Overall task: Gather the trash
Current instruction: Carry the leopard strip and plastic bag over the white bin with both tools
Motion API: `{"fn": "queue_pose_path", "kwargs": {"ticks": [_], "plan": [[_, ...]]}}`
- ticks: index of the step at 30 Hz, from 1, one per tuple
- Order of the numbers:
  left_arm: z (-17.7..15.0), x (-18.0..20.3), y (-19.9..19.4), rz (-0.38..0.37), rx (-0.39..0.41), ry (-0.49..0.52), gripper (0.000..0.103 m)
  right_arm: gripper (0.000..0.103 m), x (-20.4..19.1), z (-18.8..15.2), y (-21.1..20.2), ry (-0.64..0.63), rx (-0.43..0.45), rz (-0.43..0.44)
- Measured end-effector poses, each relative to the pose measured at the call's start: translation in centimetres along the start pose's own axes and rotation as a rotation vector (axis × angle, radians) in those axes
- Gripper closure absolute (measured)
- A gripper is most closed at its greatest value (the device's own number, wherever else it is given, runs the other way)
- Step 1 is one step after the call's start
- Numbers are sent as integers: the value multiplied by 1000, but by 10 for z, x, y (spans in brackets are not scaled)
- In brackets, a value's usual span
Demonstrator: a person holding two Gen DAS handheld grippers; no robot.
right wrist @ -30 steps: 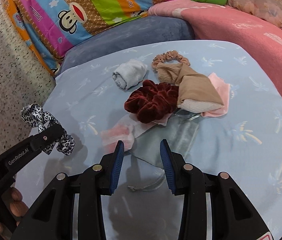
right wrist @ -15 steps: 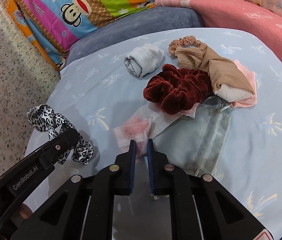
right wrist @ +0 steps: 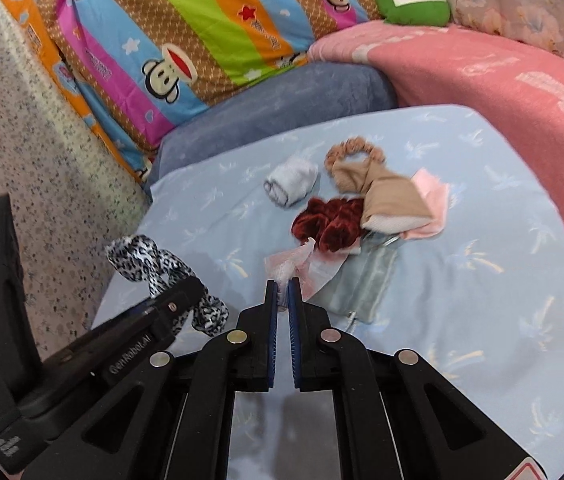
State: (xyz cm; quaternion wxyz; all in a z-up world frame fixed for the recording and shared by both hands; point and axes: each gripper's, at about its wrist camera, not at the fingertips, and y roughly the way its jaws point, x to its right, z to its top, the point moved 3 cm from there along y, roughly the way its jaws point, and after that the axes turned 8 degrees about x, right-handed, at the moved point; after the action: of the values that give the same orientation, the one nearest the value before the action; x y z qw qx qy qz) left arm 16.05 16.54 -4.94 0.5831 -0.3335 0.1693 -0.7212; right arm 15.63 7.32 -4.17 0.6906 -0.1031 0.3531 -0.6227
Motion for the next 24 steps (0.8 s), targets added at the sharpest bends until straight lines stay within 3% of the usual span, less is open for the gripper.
{"fn": "queue_pose_path", "kwargs": {"ticks": [11,24], "plan": [[-3,60,-32,-73,41,93,87,98,32,37,-96,34,181,-29],[-20,152,-47,-195,40,263,87,98,109,43,-171,116,278,-133]]}}
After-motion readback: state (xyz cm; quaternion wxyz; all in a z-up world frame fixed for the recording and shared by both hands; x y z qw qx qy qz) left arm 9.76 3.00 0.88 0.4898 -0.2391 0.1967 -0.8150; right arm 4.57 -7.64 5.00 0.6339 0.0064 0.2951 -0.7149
